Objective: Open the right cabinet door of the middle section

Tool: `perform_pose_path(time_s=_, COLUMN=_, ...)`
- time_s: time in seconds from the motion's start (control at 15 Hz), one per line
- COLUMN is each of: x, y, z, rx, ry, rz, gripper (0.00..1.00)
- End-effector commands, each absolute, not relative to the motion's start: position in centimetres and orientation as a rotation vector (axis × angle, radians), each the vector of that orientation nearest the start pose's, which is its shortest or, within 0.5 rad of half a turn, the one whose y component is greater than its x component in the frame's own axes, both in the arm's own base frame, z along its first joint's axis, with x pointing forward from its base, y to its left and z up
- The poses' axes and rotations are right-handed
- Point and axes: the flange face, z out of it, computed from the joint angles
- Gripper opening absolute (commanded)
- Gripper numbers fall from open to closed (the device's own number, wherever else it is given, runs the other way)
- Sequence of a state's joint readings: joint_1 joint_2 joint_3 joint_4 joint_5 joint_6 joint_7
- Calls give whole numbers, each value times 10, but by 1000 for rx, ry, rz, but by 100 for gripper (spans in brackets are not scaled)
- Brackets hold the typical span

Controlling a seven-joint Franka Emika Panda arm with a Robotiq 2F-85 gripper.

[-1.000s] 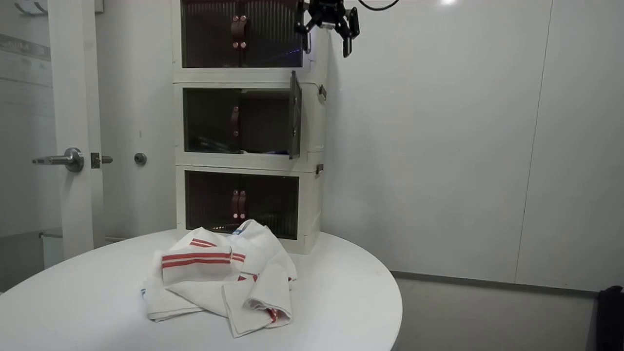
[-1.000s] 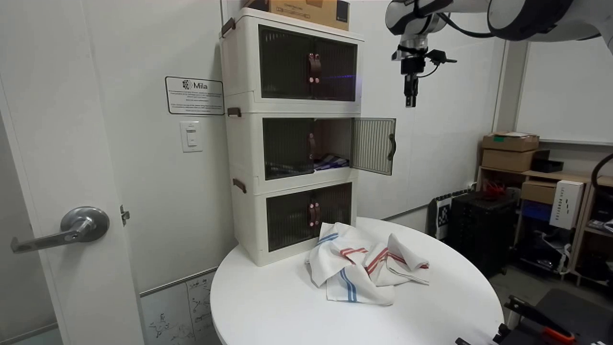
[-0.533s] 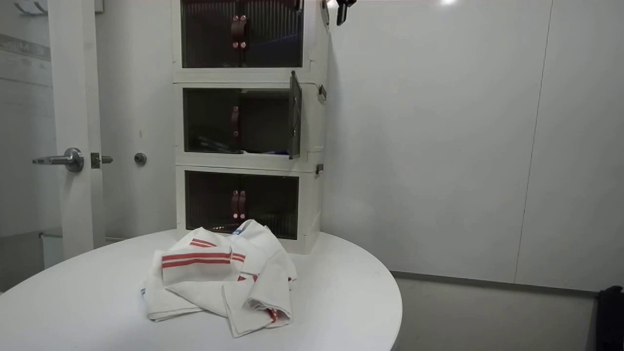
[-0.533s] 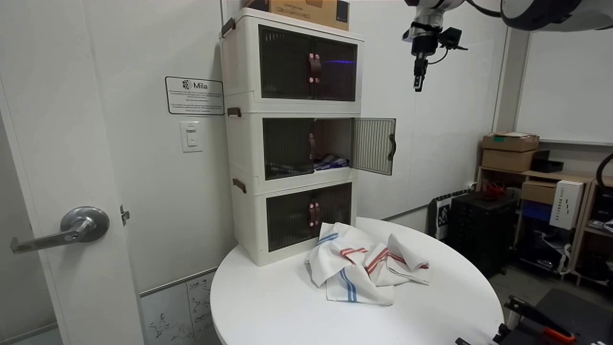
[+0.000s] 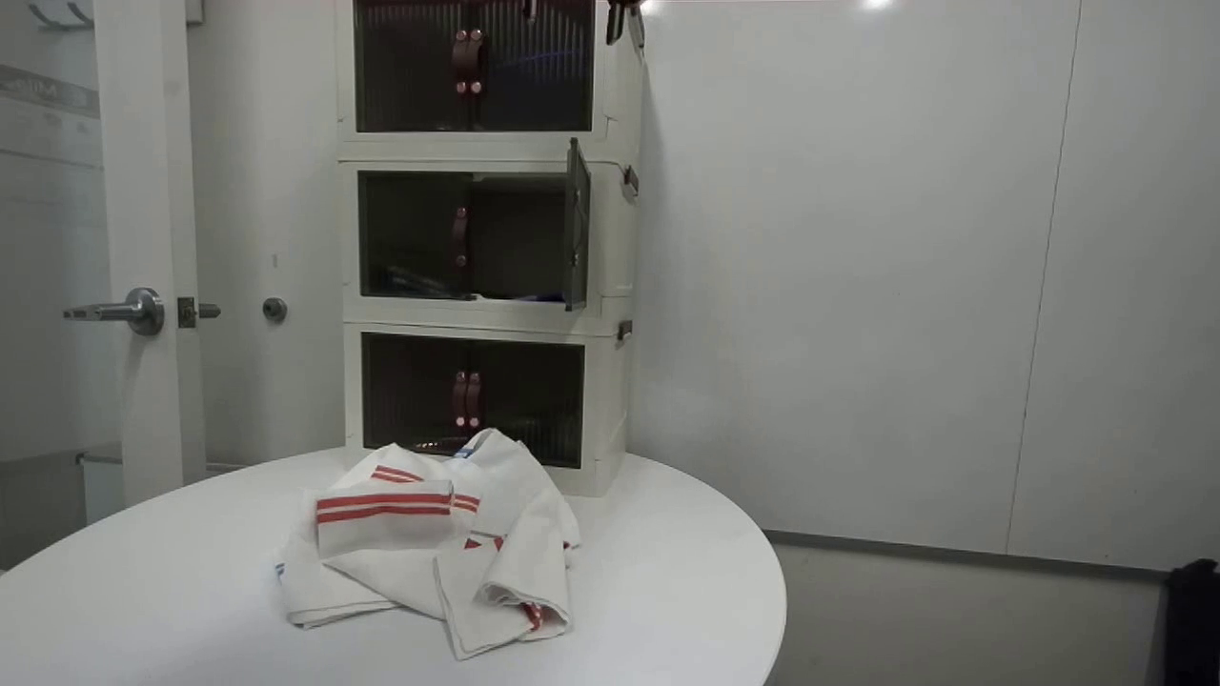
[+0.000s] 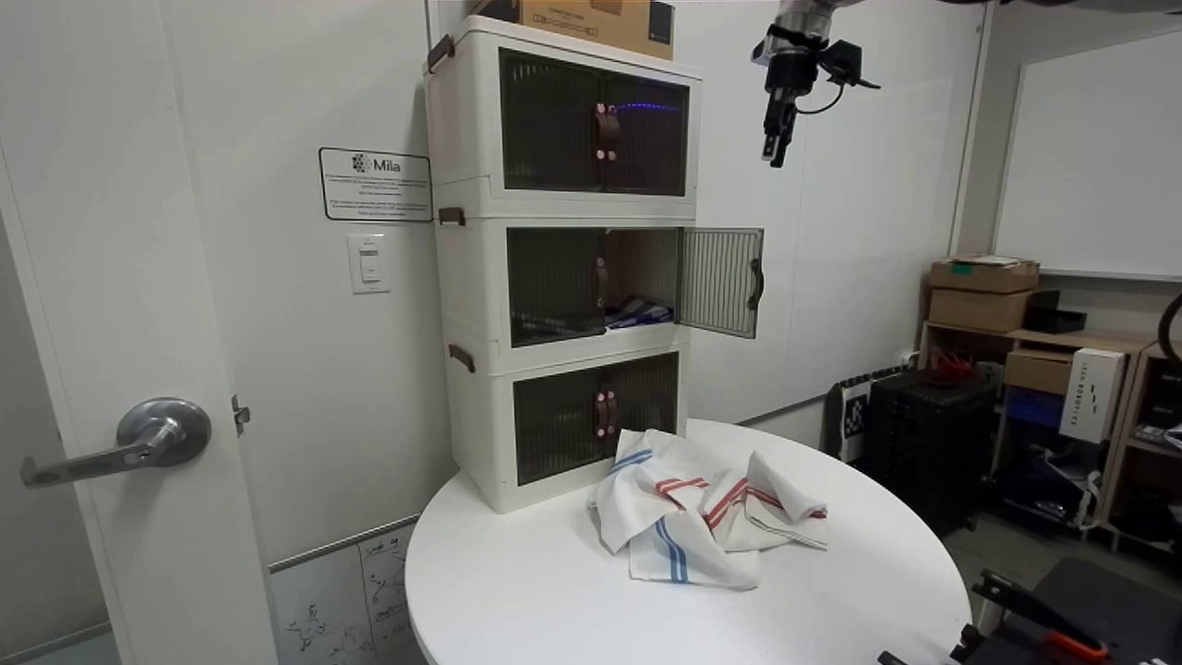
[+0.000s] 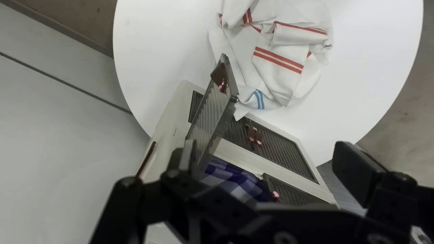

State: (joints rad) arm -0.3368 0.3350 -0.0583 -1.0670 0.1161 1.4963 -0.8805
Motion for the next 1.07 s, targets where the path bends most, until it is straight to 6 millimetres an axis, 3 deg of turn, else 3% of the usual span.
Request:
perform_pose_path(time_s=0.0, x=592, y=-184, z=638, rx=-3049, ry=-768, rz=-207, gripper=100)
perform_pose_path(time_s=0.47, x=569, y=-100, z=604, rx=-3128, ry=-476, rz=-261, gripper=100)
perform_pose_path(time_s=0.73, x=549, y=-50, z=574, rx=-3188, ry=-267, rz=-279, gripper=100)
perform_pose_path(time_s=0.87, x=541, y=-34, z=558, rx=-3215, ry=-155, rz=-298, gripper=100)
perform_pose_path(time_s=1.0, x=535, y=-29, z=543, rx=-3240, ry=-37, rz=-312, gripper=100)
